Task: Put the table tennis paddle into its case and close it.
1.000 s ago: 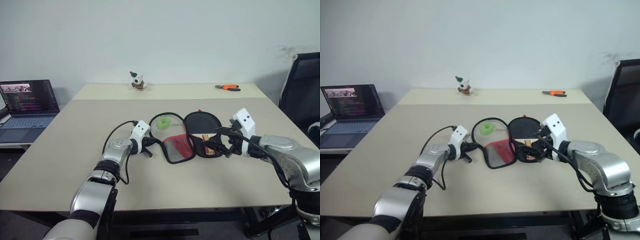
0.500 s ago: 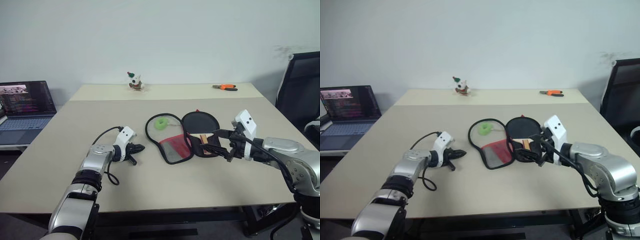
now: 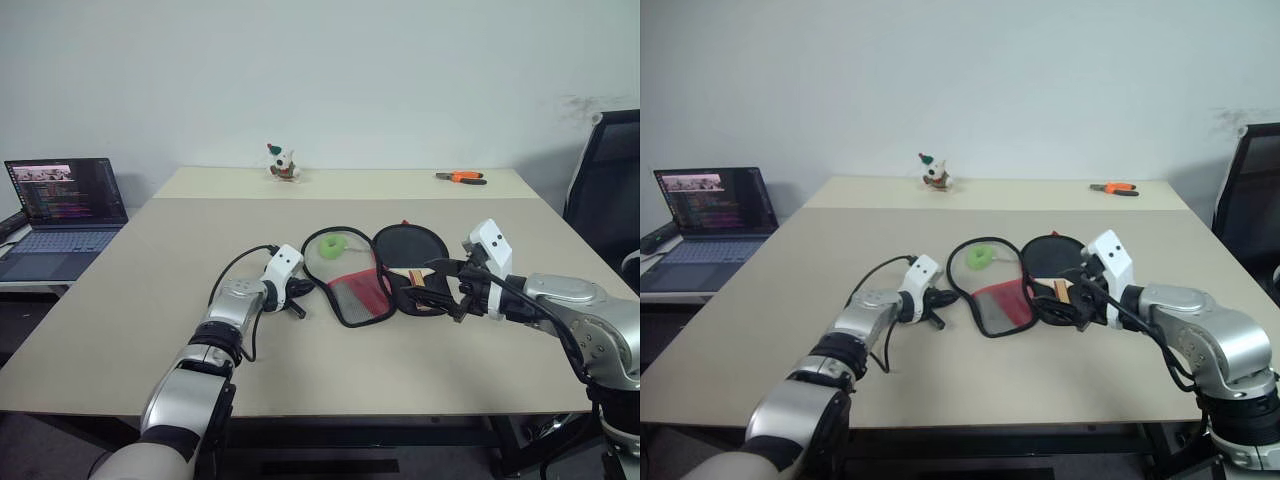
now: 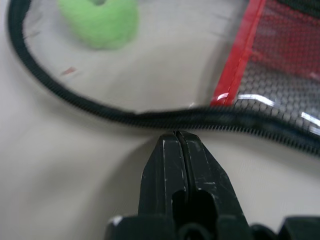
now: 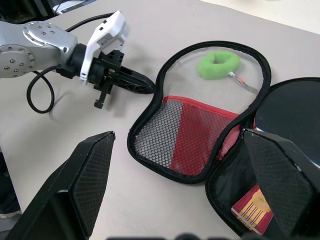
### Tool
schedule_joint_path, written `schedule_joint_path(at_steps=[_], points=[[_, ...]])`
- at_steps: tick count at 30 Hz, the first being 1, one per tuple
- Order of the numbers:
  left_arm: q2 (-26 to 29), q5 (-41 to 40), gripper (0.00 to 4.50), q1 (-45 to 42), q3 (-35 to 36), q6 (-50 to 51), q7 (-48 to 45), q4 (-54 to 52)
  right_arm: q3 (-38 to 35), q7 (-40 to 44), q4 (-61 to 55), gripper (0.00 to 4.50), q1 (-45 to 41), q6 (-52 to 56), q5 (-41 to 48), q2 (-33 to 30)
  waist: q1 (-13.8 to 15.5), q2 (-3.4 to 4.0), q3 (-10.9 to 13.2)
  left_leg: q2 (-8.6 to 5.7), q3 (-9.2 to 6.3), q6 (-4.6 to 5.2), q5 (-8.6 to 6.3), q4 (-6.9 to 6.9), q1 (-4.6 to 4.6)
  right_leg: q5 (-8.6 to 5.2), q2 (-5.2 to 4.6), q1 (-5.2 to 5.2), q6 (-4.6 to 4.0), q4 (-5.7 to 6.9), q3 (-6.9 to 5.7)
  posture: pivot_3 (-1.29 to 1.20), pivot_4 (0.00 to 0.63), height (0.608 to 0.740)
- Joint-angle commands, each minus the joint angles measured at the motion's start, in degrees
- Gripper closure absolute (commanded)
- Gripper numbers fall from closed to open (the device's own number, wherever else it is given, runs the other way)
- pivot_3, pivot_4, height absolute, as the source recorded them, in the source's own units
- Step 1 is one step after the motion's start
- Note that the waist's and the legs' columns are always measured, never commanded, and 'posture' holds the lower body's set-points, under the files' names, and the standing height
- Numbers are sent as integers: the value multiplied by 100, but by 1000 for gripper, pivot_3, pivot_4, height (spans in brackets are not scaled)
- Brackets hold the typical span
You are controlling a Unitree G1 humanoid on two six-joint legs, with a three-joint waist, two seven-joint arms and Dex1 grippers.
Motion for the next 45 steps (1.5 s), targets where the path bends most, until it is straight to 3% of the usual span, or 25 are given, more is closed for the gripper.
schedule_joint_path(at_steps=[1, 24, 40, 45], points=[[-213, 47, 4471, -229, 15, -133, 108, 249, -98, -39, -147, 0, -58, -99, 24, -72, -1, 0, 0, -2, 0, 0, 0, 1, -1, 0, 0, 0, 0, 0, 0, 0, 150, 740], [-1367, 102, 4471, -2011, 260, -956, 559, 879, -482, -173, 131, 0, -44, -107, -70, -594, -66, -3, 2, -34, 5, 26, -15, 1, -19, -3, -20, -16, 15, -6, -4, 0, 150, 740], [-729, -127, 4471, -1540, 548, -925, 238, 560, 125, -657, 1956, 0, -782, -808, -1185, -168, -103, -3, 2, -36, 6, 26, -15, 2, -18, -3, -24, -17, 15, -4, -1, 0, 150, 740], [-298, -731, 4471, -811, 779, -510, -901, -866, 429, -841, 3726, 0, -1370, -1637, -1846, 283, -175, -1, 1, -34, 13, 25, -14, 0, -11, -2, -24, -18, 14, 0, 5, 0, 150, 740]])
